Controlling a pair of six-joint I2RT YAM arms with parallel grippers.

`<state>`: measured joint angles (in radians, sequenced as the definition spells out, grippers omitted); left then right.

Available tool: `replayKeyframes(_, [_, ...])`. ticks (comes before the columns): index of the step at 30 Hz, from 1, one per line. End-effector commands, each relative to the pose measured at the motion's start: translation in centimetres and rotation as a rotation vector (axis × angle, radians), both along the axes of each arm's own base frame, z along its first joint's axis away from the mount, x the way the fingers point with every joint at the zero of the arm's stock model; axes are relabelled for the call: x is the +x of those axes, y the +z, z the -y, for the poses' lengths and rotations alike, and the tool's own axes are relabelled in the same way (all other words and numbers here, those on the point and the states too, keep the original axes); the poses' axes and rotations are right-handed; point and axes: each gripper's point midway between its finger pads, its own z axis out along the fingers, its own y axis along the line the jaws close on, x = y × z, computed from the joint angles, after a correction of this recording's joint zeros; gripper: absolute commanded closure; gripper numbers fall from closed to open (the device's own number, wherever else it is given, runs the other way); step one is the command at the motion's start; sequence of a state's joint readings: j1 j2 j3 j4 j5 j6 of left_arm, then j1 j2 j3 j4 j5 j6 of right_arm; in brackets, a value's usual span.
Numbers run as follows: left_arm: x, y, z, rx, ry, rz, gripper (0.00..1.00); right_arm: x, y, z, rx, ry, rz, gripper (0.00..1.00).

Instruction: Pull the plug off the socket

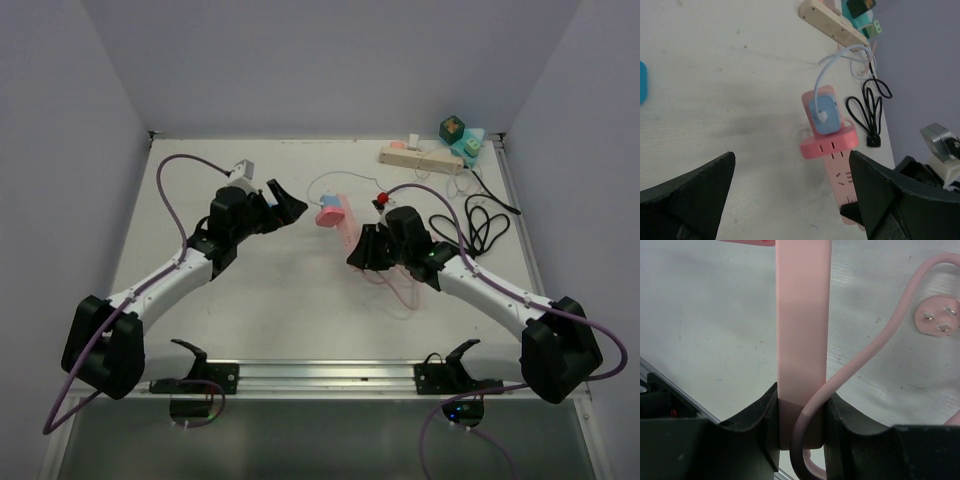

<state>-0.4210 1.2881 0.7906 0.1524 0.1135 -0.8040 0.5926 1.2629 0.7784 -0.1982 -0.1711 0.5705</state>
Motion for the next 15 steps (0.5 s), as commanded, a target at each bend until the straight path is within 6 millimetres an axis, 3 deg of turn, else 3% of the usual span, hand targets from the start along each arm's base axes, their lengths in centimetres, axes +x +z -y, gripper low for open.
replayKeyframes(1, [-2.9, 1.7, 3.5, -0.15, -0.131, -0.035, 0.0, 1.2, 3.4, -2.1, 0.119, 0.04, 0.108, 1.0])
replayKeyframes(8, [-3.4, 2.4, 6.5, -0.205, -0.181, -0.056, 0.0, 0.7, 3.1, -3.0, 0.121, 0.068, 0.104, 1.0])
replayKeyframes(15, [-2.2, 1.4, 6.8, -0.201, -0.122, -0.108, 0.01, 0.3, 3.2, -3.8, 0.132, 0.087, 0.111, 1.0])
